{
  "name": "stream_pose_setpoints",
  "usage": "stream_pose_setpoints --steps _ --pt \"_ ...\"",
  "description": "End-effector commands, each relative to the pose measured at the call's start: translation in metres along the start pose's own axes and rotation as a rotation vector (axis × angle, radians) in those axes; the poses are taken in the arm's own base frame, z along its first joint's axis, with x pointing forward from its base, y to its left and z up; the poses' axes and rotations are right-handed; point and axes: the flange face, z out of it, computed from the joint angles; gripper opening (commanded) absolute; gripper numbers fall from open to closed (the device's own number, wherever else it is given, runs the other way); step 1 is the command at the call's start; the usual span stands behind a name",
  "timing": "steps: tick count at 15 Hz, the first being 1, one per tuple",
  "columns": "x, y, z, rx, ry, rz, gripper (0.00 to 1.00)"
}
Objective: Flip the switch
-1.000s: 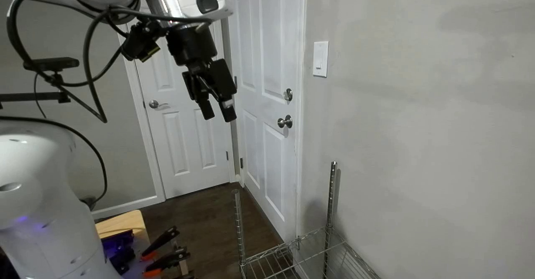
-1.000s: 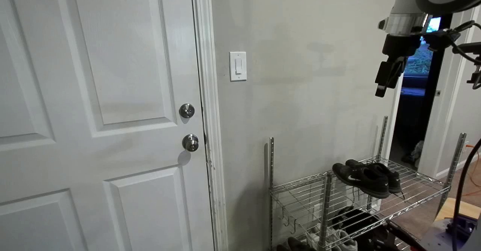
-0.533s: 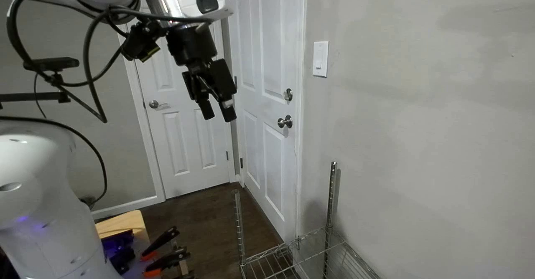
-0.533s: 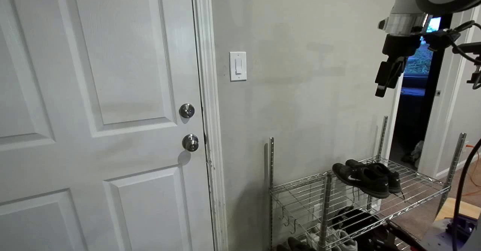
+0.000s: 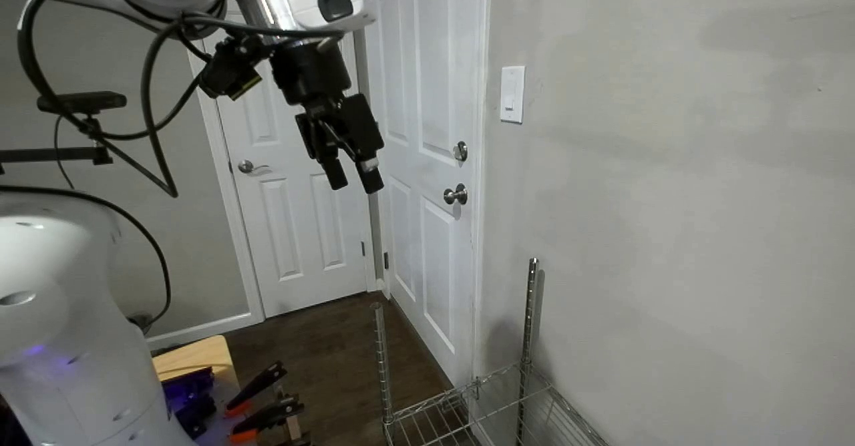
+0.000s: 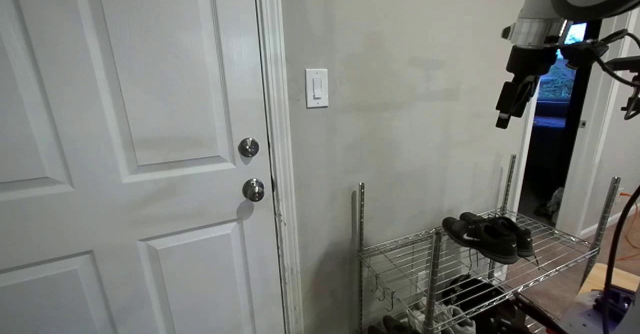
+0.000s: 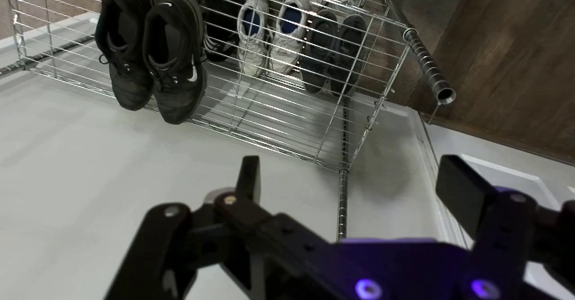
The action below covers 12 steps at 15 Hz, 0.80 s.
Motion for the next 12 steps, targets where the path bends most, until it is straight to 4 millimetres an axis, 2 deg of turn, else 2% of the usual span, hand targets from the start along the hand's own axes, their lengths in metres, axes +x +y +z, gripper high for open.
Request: stream_pose_setpoints --steps 1,2,3,4,7,9,12 --pt "0.03 -0.021 0.018 0.016 0.033 -0.063 1.0" --pt "0.039 -0.028 0.02 0.025 0.054 -0.089 1.0" --pt "0.052 -0.04 0.024 0.033 0.082 -0.12 0.91" --pt "0.063 -0.05 0.027 0.034 0.105 -0.151 0.74" --pt "0.094 -0.081 0.034 0.015 0.185 -0.239 0.53" --pt "0.109 -0.092 0.039 -0.006 0.231 -0.27 0.41" --pt "0.127 -0.099 0.044 -0.028 0.301 -0.281 0.2"
